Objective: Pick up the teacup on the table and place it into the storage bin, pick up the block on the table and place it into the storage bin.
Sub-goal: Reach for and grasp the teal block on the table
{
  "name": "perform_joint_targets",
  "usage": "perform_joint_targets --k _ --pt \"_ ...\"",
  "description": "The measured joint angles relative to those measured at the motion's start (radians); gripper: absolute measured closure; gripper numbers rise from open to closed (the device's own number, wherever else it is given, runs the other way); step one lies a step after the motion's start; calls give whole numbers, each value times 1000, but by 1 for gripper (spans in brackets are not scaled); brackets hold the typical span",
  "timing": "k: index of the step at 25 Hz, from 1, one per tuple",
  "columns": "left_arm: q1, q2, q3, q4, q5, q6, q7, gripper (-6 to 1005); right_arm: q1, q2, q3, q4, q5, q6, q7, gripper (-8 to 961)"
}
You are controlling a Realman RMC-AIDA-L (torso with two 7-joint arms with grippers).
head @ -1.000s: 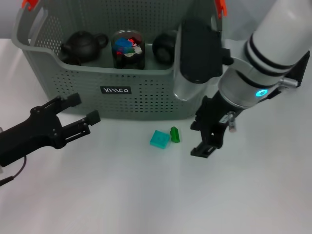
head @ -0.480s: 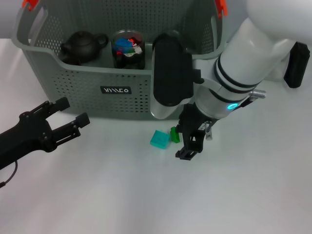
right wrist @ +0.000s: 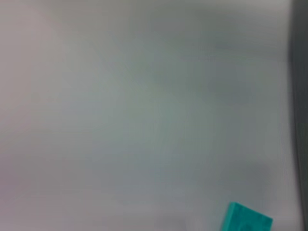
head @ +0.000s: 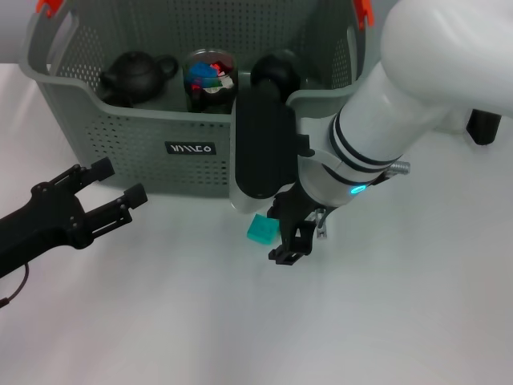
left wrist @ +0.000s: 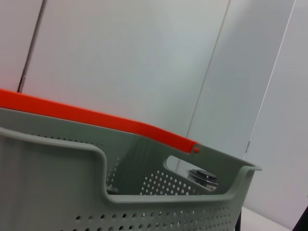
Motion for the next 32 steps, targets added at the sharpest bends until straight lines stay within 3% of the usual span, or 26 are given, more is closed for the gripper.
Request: perform_joint_targets --k 20,32 --pt "-5 0 0 -6 -1 0 0 170 6 6 -98 119 128 189 2 298" --pt "-6 -1 0 -7 0 0 0 170 16 3 -96 155 155 183 23 298"
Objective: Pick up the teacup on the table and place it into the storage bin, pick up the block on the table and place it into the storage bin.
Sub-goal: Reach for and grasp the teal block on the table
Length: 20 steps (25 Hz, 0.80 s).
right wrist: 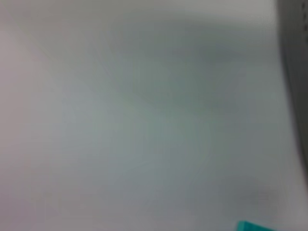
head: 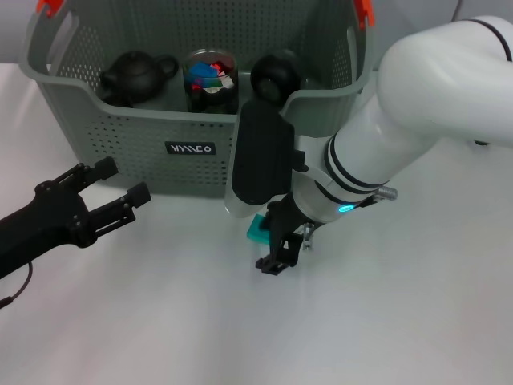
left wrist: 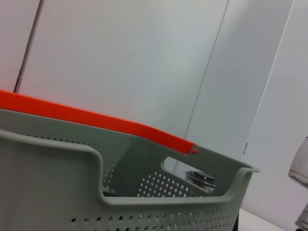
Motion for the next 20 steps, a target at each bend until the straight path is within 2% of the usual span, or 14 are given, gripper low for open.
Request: perform_joint_targets --k 6,17,20 --pt "0 0 0 -1 0 0 0 170 8 -6 19 -4 14 -89 2 298" --pt "0 -1 3 -1 3 0 0 170 8 -20 156 -62 1 -343 -5 298" --pt "0 -2 2 -1 3 0 0 170 -15 -20 182 -107 -43 -327 -3 298"
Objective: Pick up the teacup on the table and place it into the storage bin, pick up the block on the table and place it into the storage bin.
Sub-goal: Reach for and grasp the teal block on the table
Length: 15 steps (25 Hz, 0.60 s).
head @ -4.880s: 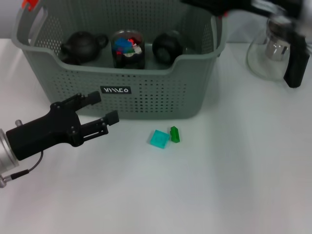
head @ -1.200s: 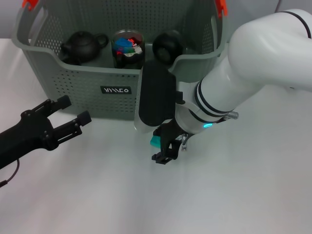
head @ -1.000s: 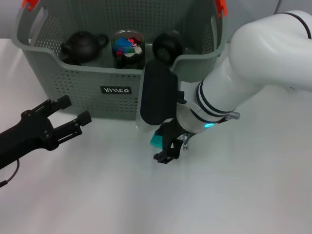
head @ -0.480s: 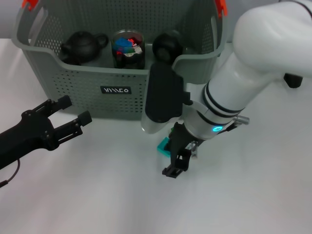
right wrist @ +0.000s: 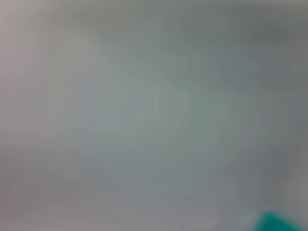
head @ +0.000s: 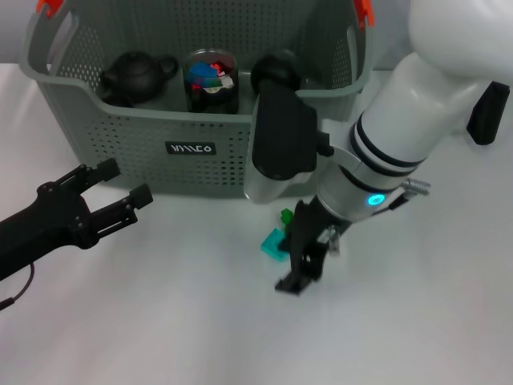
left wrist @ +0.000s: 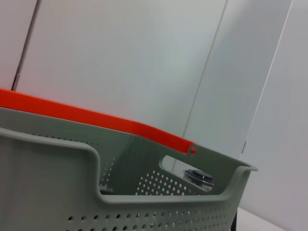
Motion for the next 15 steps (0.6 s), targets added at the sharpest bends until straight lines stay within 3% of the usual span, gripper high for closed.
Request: perform_joint_targets --k 7,15 --pt "0 0 -1 0 -3 0 0 170 -25 11 -36 9 -65 191 89 291" --pt "-3 -1 -2 -2 -1 -2 0 170 5 13 -34 93 0 226 122 275"
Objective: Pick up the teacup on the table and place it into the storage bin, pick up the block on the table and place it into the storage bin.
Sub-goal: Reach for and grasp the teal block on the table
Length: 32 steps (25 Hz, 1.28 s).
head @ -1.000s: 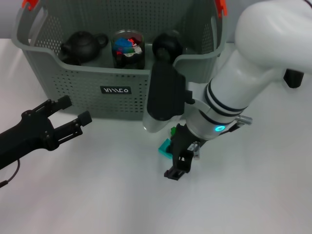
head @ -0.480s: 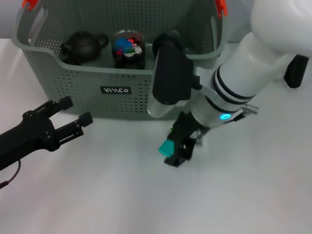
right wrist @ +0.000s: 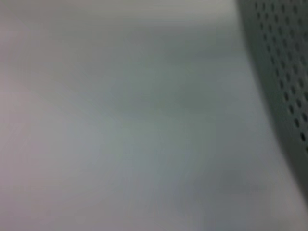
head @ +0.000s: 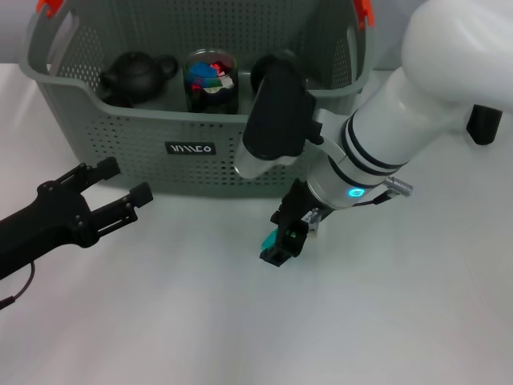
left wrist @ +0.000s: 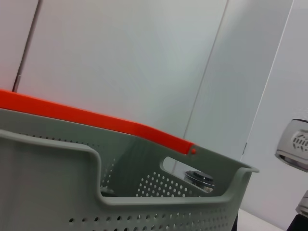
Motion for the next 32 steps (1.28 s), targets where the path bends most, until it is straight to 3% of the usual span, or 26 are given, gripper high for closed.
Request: perform_joint_targets --k 11,14,32 --pt "0 -1 0 0 3 0 0 170 26 -1 -14 41 11 17 54 252" --pt "1 -1 0 0 3 0 0 170 26 0 -25 49 13 34 58 62" --pt "-5 -1 6 -3 1 -14 1 169 22 5 -99 61 69 93 28 54"
